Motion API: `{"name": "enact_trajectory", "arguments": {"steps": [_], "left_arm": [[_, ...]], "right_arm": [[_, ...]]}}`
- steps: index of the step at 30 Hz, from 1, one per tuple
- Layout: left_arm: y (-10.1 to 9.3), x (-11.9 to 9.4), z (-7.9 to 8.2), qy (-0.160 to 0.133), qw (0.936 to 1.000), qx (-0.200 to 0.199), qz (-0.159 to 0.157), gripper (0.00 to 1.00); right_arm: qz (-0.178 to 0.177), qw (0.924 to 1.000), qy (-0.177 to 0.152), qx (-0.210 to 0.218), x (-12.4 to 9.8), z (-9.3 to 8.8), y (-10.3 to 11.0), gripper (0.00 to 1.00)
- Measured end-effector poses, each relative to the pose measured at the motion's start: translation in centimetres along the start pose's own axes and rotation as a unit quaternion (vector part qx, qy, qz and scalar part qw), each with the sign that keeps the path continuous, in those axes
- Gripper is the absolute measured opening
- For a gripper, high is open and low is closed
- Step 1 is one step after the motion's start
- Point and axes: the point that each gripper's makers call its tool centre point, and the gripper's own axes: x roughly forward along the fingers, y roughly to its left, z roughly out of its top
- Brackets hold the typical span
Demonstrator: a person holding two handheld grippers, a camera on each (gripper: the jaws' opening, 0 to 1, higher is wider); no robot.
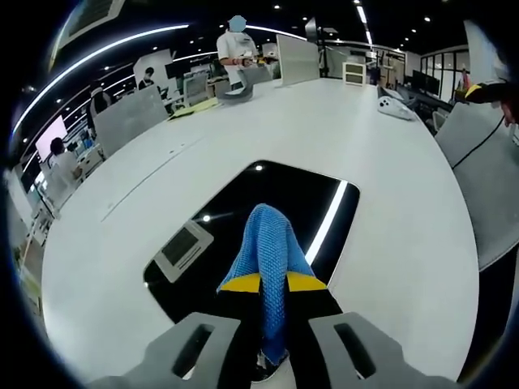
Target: Wipe the mirror surface with the cleaning cloth until all visible marks leave the cleaned area.
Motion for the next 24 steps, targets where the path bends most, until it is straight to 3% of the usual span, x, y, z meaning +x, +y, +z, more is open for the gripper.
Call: {"name": "enact_trajectory", "arguments": {"steps": [24], "left_arm": [[-1.3, 1.2, 1.3, -0.006, 1.0, 0.0, -0.002, 0.06]], "right_arm": [[0.011, 0.9999, -0.003, -0.011, 0.2, 0.8, -0.6, 0.94]]}}
